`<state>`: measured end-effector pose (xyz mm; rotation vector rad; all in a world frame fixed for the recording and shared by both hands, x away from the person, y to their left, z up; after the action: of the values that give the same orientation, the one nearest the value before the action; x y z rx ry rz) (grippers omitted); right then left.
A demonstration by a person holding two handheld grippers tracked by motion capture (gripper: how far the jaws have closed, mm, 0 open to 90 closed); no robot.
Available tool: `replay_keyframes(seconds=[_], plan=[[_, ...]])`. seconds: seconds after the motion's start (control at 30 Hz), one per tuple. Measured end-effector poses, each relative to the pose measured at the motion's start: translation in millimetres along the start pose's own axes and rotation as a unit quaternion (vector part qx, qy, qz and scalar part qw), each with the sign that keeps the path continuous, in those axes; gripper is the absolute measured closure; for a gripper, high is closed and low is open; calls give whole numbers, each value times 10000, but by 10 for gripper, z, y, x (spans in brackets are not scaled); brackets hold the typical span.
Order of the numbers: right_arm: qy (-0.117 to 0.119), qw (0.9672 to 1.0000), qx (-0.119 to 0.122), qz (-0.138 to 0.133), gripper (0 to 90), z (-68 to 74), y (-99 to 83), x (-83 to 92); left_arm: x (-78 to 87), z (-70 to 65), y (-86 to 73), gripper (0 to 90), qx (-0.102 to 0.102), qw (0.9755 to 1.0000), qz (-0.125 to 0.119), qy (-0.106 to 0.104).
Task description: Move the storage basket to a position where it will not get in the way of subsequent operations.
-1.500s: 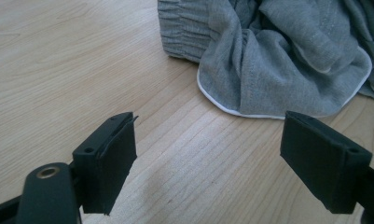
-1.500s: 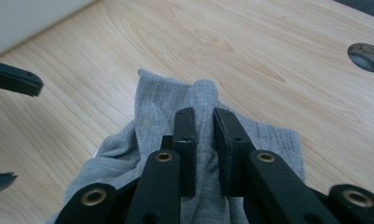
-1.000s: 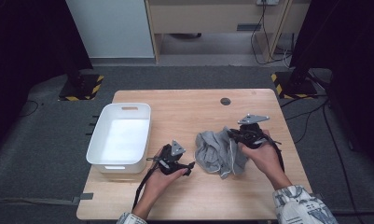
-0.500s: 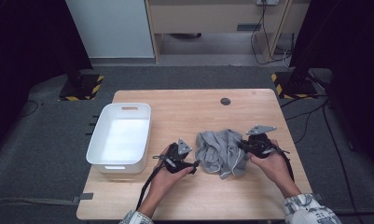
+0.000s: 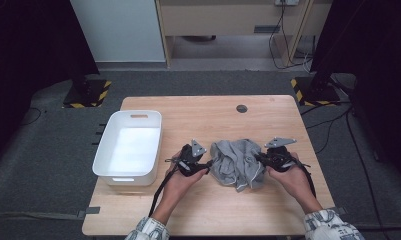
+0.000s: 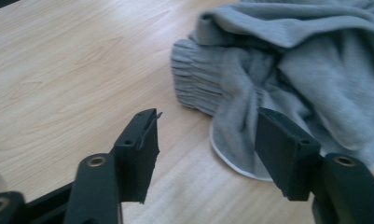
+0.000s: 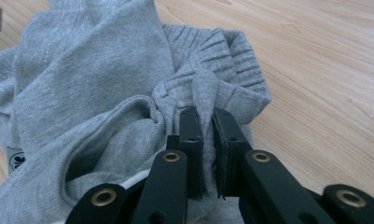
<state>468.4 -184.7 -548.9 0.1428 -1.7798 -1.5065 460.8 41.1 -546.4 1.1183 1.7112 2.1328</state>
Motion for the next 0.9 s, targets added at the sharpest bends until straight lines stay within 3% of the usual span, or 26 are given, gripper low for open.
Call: replay_keyframes(seconds=[0.17, 0.53, 0.63, 0.9], plan=[[36, 10000, -53, -41, 836, -4, -9, -10, -53, 92, -8, 450, 21, 9999, 26, 109], [41, 9999, -37, -117, 832, 4, -16, -16, -232, 121, -31, 416, -38, 9998, 119, 123], [50, 9999, -55, -114, 833, 12, -21, -17, -303, 139, -66, 392, 29, 9996, 171, 220], [63, 9999, -36, -82, 833, 21, -50, -36, -428, -10, -77, 347, 84, 9999, 99, -28]])
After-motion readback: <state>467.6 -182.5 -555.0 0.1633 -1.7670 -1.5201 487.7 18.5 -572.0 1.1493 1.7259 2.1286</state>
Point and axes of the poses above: each handheld gripper's, and its own axes: x roughly backward along the jaws, y roughly out of its top, z roughly to its left, the point moved 9 cm from there along -x, roughly forward along the jaws, and after that the axes turned 15 degrees about -z, right-handed, at the moved point
